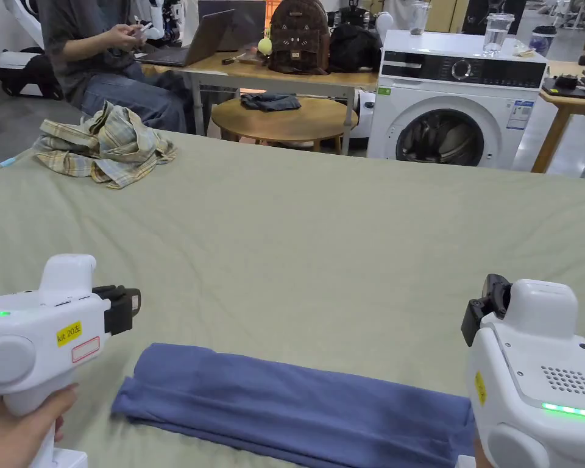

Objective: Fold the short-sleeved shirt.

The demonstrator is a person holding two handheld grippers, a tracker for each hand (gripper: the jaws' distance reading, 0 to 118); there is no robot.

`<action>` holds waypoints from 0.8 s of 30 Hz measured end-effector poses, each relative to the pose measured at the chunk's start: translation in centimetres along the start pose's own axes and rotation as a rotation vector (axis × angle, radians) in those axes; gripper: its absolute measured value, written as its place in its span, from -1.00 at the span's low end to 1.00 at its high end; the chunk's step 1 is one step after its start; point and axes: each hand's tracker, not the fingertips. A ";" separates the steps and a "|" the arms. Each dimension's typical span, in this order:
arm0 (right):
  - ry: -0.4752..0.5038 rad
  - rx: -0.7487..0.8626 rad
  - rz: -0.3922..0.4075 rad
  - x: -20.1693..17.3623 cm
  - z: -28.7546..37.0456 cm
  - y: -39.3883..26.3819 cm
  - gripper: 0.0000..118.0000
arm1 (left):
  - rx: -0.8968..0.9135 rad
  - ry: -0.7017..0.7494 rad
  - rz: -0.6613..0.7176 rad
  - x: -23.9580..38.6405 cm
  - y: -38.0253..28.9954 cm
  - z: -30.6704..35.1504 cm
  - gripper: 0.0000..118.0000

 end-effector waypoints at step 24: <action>0.074 -0.087 0.041 -3.1 -1.1 -2.7 -1.00 | -0.427 -0.718 0.698 -10.7 -7.3 -10.9 -0.64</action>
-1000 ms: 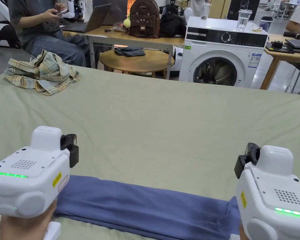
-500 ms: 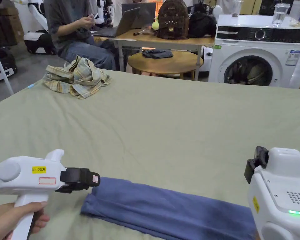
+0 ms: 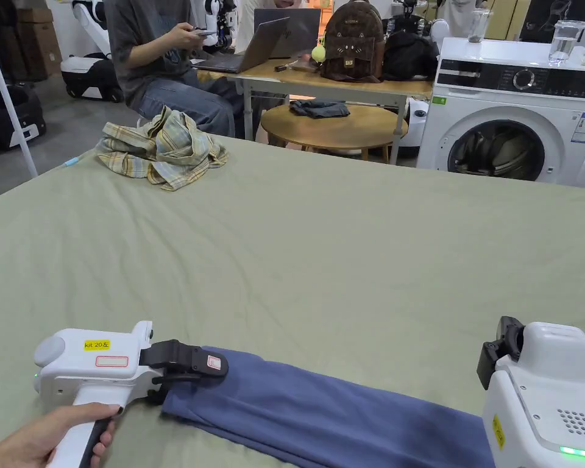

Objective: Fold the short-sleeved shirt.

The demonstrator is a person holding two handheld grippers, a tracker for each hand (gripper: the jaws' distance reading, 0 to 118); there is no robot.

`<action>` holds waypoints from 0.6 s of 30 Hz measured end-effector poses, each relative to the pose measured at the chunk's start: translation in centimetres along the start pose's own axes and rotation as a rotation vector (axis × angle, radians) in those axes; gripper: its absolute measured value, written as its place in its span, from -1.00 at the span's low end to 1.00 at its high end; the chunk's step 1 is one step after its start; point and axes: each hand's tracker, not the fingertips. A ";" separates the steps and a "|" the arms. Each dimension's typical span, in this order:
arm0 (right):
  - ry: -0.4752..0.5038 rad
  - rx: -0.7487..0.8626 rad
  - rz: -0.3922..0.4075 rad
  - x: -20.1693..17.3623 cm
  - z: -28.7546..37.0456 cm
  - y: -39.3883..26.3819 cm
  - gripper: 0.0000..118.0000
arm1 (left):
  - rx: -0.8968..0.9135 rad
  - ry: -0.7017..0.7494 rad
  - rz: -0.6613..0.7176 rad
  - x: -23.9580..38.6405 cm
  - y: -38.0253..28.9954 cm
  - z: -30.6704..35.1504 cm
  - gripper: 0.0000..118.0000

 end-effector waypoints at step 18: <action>-0.001 -0.048 0.018 1.3 -0.6 -0.5 -1.00 | 0.116 0.194 -0.072 5.7 -0.2 7.1 -0.97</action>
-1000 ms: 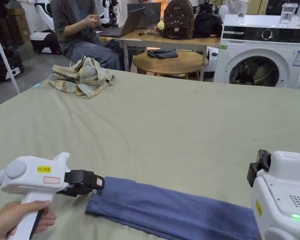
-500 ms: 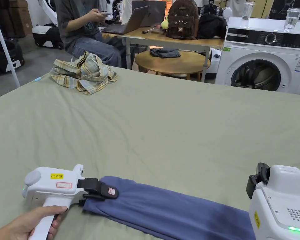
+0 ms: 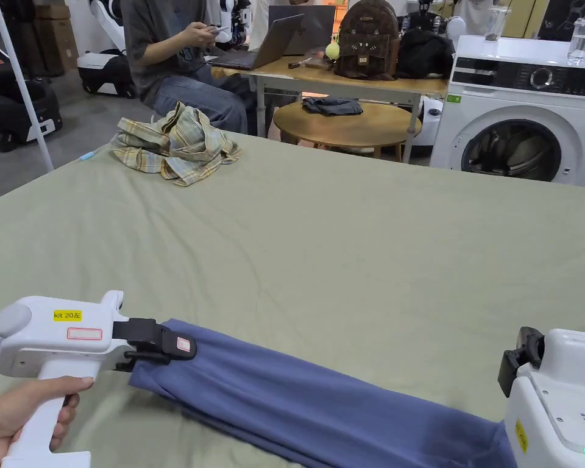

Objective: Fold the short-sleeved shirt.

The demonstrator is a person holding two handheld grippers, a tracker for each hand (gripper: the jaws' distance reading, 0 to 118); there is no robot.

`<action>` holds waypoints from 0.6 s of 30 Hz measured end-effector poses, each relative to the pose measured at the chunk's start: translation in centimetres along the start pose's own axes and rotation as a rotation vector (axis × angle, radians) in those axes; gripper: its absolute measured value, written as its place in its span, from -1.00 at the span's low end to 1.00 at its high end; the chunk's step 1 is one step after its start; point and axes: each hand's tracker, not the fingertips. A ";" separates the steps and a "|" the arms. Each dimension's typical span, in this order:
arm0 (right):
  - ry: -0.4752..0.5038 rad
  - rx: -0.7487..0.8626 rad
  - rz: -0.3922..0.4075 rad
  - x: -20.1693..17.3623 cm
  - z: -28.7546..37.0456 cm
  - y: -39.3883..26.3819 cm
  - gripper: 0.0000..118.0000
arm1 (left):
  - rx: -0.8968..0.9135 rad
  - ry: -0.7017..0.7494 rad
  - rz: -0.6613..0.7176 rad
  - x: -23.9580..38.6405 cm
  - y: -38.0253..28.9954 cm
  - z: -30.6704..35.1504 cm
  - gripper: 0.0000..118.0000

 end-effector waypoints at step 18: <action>0.000 -0.015 -0.027 1.9 0.5 0.0 -1.00 | -0.158 -0.126 -0.119 13.8 -3.5 -7.2 -0.97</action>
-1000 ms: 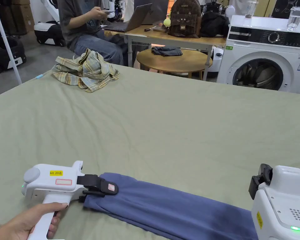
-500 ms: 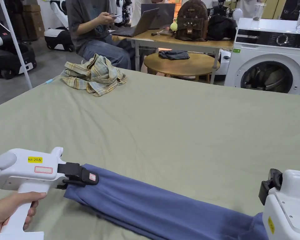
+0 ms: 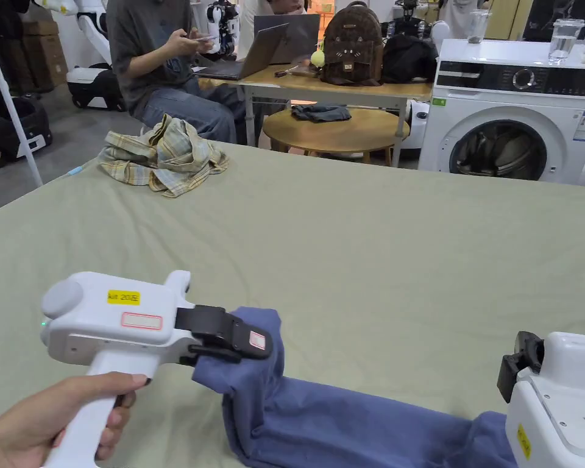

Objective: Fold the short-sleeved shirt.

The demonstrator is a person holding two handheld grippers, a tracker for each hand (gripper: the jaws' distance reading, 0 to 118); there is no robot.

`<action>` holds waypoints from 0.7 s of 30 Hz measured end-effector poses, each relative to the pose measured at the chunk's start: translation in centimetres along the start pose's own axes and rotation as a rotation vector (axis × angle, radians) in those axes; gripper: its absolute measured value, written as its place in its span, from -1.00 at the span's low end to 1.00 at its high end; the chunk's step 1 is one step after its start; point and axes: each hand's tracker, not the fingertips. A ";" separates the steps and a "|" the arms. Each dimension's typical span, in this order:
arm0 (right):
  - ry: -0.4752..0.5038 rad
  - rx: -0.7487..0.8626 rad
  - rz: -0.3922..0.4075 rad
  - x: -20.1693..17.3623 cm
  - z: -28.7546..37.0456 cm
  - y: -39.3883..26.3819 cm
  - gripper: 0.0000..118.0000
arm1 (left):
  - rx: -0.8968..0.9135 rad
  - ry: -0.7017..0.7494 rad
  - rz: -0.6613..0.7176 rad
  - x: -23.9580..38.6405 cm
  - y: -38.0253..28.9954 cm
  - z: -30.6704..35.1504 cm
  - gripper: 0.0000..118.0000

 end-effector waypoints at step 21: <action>-0.066 -0.055 -0.018 3.5 0.6 -1.4 -1.00 | -0.213 0.284 -0.067 1.5 -1.8 -15.7 -0.23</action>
